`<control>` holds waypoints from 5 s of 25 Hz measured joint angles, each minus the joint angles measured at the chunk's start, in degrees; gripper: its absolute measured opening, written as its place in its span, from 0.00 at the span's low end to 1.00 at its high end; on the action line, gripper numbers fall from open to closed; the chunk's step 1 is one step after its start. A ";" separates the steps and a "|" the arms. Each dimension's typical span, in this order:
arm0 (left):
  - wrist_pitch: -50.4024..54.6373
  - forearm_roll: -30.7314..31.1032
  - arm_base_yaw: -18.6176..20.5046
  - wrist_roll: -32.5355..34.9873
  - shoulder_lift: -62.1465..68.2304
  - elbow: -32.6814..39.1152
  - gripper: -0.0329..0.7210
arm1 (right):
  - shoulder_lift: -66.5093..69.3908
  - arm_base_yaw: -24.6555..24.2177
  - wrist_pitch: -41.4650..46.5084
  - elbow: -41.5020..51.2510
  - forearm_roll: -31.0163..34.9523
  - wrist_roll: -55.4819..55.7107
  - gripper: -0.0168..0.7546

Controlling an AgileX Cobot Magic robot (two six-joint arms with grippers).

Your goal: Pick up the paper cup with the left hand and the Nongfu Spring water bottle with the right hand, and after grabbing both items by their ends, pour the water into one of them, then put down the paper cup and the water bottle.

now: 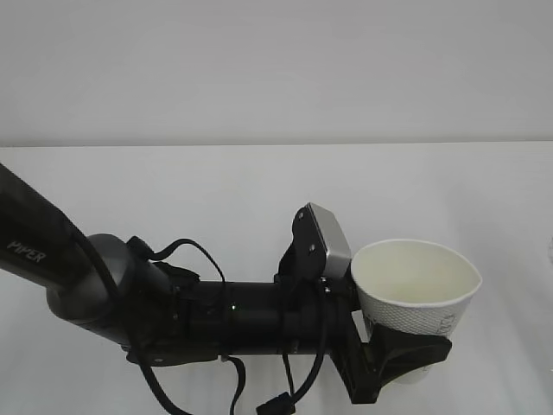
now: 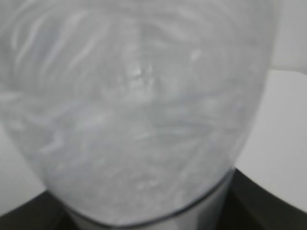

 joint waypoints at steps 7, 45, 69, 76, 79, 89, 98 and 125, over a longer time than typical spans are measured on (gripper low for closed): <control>0.00 0.00 0.00 -0.08 0.00 0.00 0.77 | -0.08 0.00 2.04 0.00 -3.04 0.09 0.60; -1.68 0.96 -0.09 -0.08 0.00 0.00 0.77 | -0.08 0.00 1.93 0.00 -6.27 -31.07 0.60; -1.81 1.56 -0.09 -0.08 0.00 0.00 0.77 | -0.08 0.00 1.58 0.00 -6.27 -31.51 0.60; -1.70 1.66 -0.09 -0.12 0.00 -1.35 0.77 | -0.08 0.00 0.88 0.00 -6.27 -31.51 0.60; -0.75 1.66 -0.09 -0.12 0.00 -3.11 0.77 | -0.08 0.00 -0.16 0.00 -6.27 -31.51 0.60; 1.16 1.89 -2.70 -0.12 0.00 -4.55 0.77 | -0.08 0.00 -0.16 0.00 -6.27 -35.50 0.60; 2.32 -1.98 -4.56 -0.12 0.00 -4.81 0.77 | -0.08 0.00 -0.16 0.00 -6.27 -37.75 0.60; 2.45 -2.18 -4.64 -2.72 0.00 -4.81 0.77 | -0.08 0.00 -0.25 0.00 -6.27 -52.81 0.60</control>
